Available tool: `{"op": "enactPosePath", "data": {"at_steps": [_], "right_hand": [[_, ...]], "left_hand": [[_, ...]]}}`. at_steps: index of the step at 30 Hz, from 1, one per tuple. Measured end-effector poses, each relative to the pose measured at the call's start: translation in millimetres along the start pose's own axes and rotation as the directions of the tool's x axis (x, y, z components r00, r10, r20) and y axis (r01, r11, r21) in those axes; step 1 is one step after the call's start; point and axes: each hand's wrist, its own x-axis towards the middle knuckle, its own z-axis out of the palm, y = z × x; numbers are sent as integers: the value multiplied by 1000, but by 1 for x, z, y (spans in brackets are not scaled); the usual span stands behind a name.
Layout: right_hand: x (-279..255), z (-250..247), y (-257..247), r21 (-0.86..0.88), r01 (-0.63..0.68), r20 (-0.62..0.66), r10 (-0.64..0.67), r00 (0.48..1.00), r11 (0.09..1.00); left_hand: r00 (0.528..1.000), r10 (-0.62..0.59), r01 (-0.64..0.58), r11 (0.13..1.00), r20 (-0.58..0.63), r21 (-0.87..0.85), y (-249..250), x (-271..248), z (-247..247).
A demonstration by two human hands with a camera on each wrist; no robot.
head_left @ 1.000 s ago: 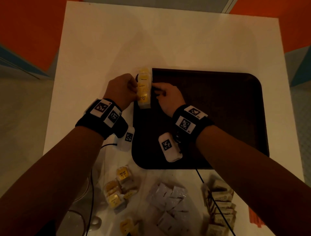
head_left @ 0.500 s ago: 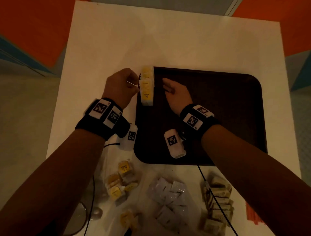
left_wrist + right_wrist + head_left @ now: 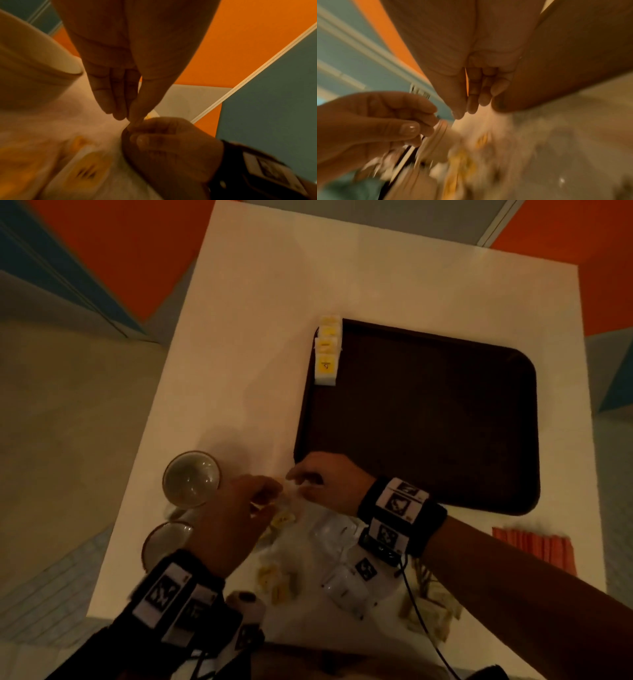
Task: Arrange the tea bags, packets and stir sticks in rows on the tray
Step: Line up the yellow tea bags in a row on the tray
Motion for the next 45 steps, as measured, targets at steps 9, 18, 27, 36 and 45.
{"op": "enactPosePath", "data": {"at_steps": [9,18,27,36,45], "right_hand": [[15,46,-16,-443,41,165,36,986,896],[-7,33,-8,-353,27,77,1,997,935],[-17,28,-1,-333,-32,29,44,999,942],[-26,29,4,-280,-35,42,49,998,959],[-40,22,5,-199,0,-23,-5,1000,980]], "left_hand": [[904,-214,56,918,371,392,-30,-56,45],[957,-222,128,899,184,418,-45,-78,65],[974,-126,92,980,189,178,-49,-68,63],[998,-65,66,988,12,-138,-53,-69,71],[987,-155,147,977,-37,-153,-48,-57,76]]}}
